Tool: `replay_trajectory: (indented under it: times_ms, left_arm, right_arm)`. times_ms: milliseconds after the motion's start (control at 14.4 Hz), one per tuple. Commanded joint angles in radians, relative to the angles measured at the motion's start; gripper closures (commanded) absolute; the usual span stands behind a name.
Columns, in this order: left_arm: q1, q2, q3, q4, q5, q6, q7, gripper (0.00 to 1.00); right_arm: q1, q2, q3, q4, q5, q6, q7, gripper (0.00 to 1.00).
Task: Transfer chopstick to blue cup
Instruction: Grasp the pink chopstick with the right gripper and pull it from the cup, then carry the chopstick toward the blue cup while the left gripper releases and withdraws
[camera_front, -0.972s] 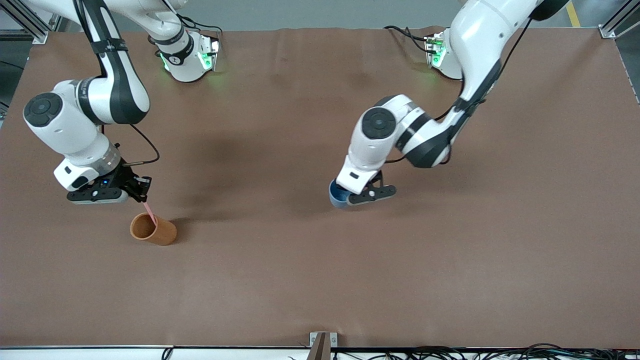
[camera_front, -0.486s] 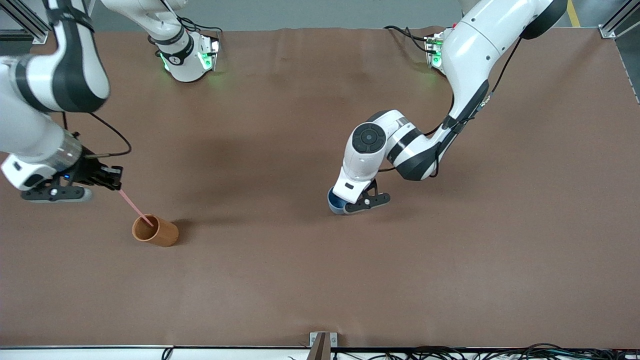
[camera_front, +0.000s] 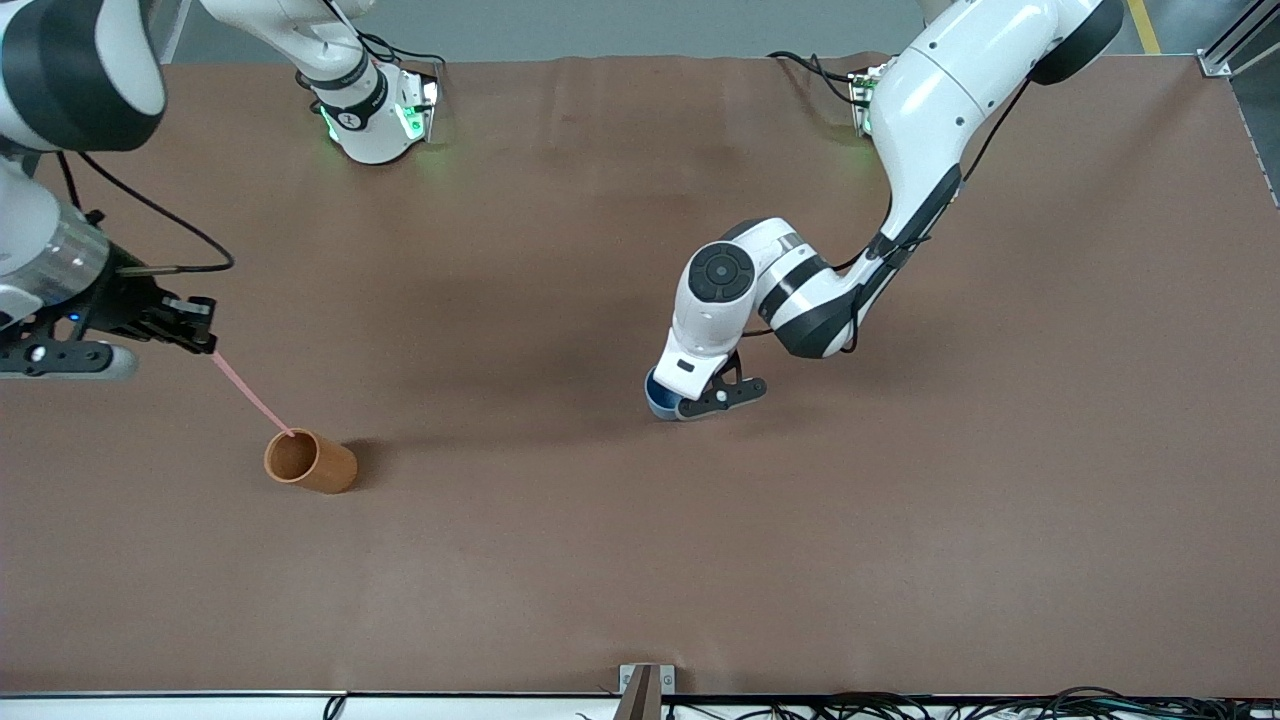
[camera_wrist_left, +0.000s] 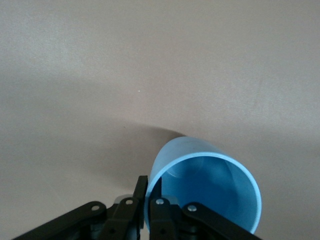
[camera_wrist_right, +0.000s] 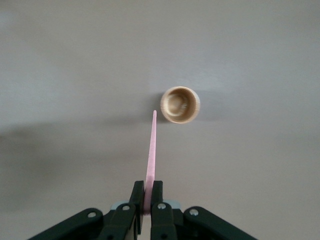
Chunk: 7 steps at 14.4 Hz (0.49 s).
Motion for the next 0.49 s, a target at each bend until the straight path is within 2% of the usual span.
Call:
replay_trajectory:
  times_ms: [0,69,139,278,417]
  left_arm:
    - [-0.002,0.017,-0.006,0.025,0.027,0.003,-0.024,0.56]
    - [0.004,0.007,-0.006,0.025,0.032,0.003,-0.018,0.2]
    - [0.01,-0.014,-0.008,0.024,0.033,-0.008,-0.014,0.01]
    - [0.038,-0.086,-0.008,0.022,0.032,-0.079,0.011,0.0]
    - [0.09,-0.178,-0.003,0.022,-0.017,-0.17,0.159,0.0]
  right_arm:
    - [0.072,0.037,0.0,0.049,0.064,-0.029,0.138,0.97]
    - [0.089,0.043,0.0,0.053,0.102,-0.032,0.185,0.97]
    - [0.112,0.057,0.0,0.079,0.131,-0.032,0.231,0.97]
    - [0.172,0.091,0.0,0.127,0.159,-0.038,0.343,0.97]
    - [0.239,0.127,0.0,0.17,0.194,-0.035,0.486,0.97]
